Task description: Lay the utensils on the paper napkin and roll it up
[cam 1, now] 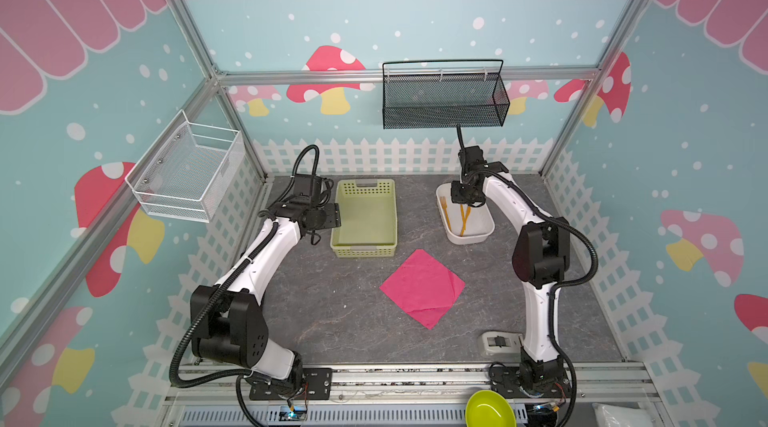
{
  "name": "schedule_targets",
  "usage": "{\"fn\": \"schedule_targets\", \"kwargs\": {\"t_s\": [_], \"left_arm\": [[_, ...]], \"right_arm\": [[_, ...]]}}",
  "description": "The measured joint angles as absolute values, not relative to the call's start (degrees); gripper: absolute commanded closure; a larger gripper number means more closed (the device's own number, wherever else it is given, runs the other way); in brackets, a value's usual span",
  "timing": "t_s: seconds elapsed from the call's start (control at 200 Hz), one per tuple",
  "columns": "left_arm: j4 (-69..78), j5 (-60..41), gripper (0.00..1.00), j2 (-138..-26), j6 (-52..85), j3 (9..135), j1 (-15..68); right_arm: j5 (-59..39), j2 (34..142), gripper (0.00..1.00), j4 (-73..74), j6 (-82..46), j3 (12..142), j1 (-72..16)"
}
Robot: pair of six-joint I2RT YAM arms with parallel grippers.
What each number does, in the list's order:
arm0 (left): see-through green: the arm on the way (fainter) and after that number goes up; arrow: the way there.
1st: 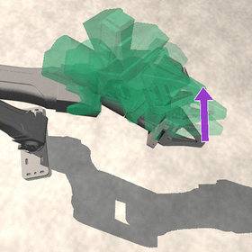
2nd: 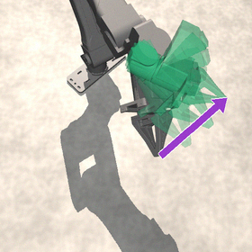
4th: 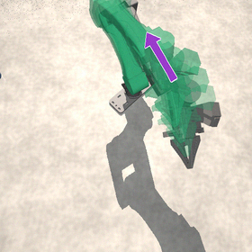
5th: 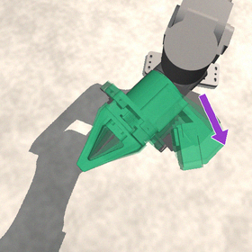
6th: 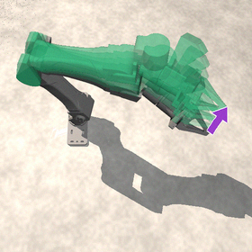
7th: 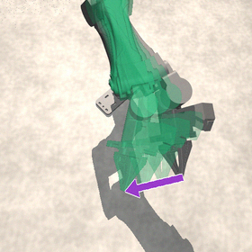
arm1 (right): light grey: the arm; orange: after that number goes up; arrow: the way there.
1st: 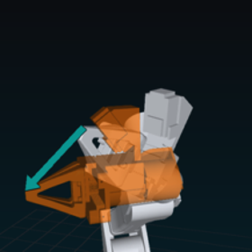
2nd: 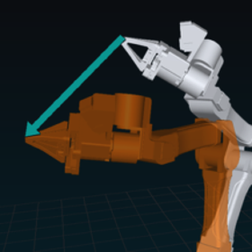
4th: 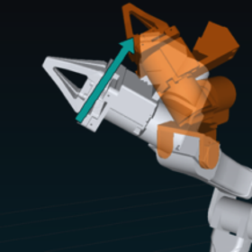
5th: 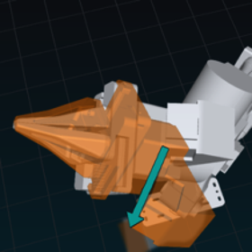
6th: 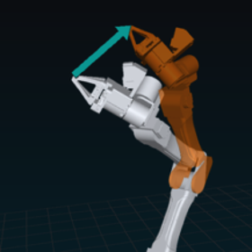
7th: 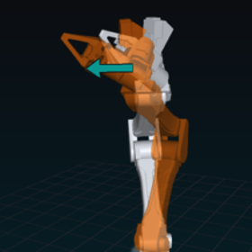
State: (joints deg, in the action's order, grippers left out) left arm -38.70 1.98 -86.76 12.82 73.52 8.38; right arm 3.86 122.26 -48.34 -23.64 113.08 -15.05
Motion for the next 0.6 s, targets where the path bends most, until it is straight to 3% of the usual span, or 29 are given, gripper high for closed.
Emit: {"fn": "schedule_targets", "kwargs": {"t_s": [0.285, 0.6], "left_arm": [[-38.7, 2.5, 0.24, -85.8, 12.8, 73.5, 8.4], [-38.7, 3.0, 0.25, -85.6, 12.8, 73.5, 8.4]], "right_arm": [[1.9, 103.9, 0.98, -41.4, -27.0, 94.3, -20.9], [1.0, 94.4, 0.97, -32.4, -36.0, 73.0, -30.2]]}}
